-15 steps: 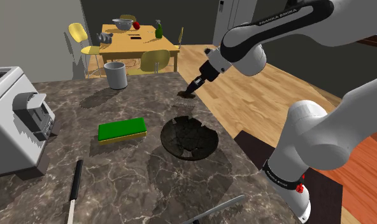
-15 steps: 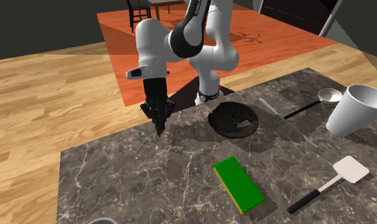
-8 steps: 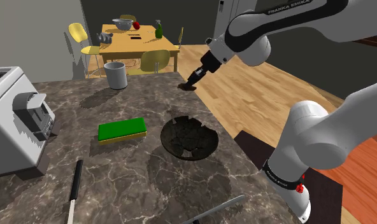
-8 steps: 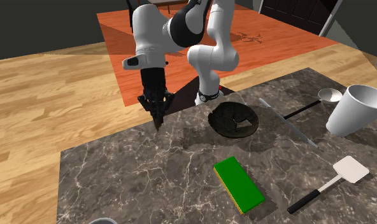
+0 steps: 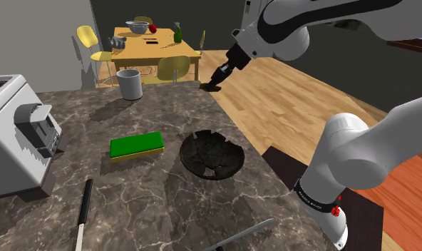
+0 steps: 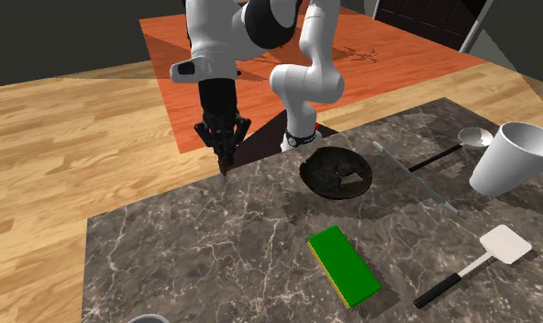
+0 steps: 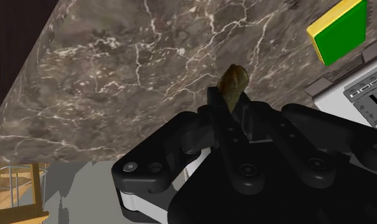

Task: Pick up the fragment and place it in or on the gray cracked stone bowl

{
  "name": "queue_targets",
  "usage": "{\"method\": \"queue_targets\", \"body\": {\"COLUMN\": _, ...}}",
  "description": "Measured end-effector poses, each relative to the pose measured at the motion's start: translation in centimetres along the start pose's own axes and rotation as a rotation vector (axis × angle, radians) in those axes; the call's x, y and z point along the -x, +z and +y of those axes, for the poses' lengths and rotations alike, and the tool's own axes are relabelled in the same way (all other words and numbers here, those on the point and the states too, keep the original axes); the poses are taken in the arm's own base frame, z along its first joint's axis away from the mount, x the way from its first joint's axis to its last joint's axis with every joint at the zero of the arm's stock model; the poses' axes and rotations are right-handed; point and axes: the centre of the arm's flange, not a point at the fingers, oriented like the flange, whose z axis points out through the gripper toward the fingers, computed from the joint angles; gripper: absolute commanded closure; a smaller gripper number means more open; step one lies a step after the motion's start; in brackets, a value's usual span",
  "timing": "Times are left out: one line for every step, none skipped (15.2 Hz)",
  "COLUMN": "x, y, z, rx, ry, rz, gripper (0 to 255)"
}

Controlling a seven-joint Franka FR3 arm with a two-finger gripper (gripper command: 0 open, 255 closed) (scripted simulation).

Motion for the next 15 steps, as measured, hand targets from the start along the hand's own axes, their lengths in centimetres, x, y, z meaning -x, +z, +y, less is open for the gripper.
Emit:
{"method": "queue_targets", "body": {"x": -0.3, "y": -0.4, "z": -0.2, "rx": 0.000, "ry": 0.000, "rz": 0.000, "gripper": 255}}
{"method": "queue_targets", "body": {"x": -0.6, "y": -0.9, "z": -0.5, "rx": 0.000, "ry": 0.000, "rz": 0.000, "gripper": 255}}
{"method": "queue_targets", "body": {"x": -0.9, "y": -1.3, "z": -0.6, "rx": 0.000, "ry": 0.000, "rz": 0.000, "gripper": 255}}
{"method": "queue_targets", "body": {"x": -1.1, "y": -1.6, "z": -0.7, "rx": 0.000, "ry": 0.000, "rz": 0.000, "gripper": 255}}
{"method": "queue_targets", "body": {"x": -1.0, "y": -1.8, "z": -1.4, "rx": 0.000, "ry": 0.000, "rz": 0.000, "gripper": 255}}
{"method": "queue_targets", "body": {"x": -0.5, "y": -2.0, "z": -2.3, "rx": 0.000, "ry": -0.001, "rz": -0.001, "gripper": 255}}
{"method": "queue_targets", "body": {"x": -0.1, "y": -2.0, "z": -3.5, "rx": -0.001, "ry": -0.001, "rz": 0.000, "gripper": 255}}
{"method": "queue_targets", "body": {"x": 0.5, "y": -2.1, "z": -4.4, "rx": -0.001, "ry": -0.001, "rz": -0.001, "gripper": 255}}
{"method": "queue_targets", "body": {"x": 1.1, "y": -2.0, "z": -5.5, "rx": -0.001, "ry": -0.001, "rz": 0.000, "gripper": 255}}
{"method": "queue_targets", "body": {"x": 1.5, "y": -2.0, "z": -6.9, "rx": -0.001, "ry": -0.002, "rz": 0.000, "gripper": 255}}
{"method": "queue_targets", "body": {"x": 2.0, "y": -1.8, "z": -8.1, "rx": -0.002, "ry": -0.001, "rz": 0.000, "gripper": 255}}
{"method": "queue_targets", "body": {"x": 2.6, "y": -1.8, "z": -9.0, "rx": -0.002, "ry": -0.001, "rz": -0.001, "gripper": 255}}
{"method": "queue_targets", "body": {"x": 3.4, "y": -1.9, "z": -10.2, "rx": -0.001, "ry": -0.002, "rz": -0.001, "gripper": 255}}
{"method": "queue_targets", "body": {"x": 4.0, "y": -1.9, "z": -11.3, "rx": -0.001, "ry": -0.002, "rz": -0.001, "gripper": 255}}
{"method": "queue_targets", "body": {"x": 4.6, "y": -1.8, "z": -12.5, "rx": -0.001, "ry": -0.002, "rz": -0.001, "gripper": 255}}
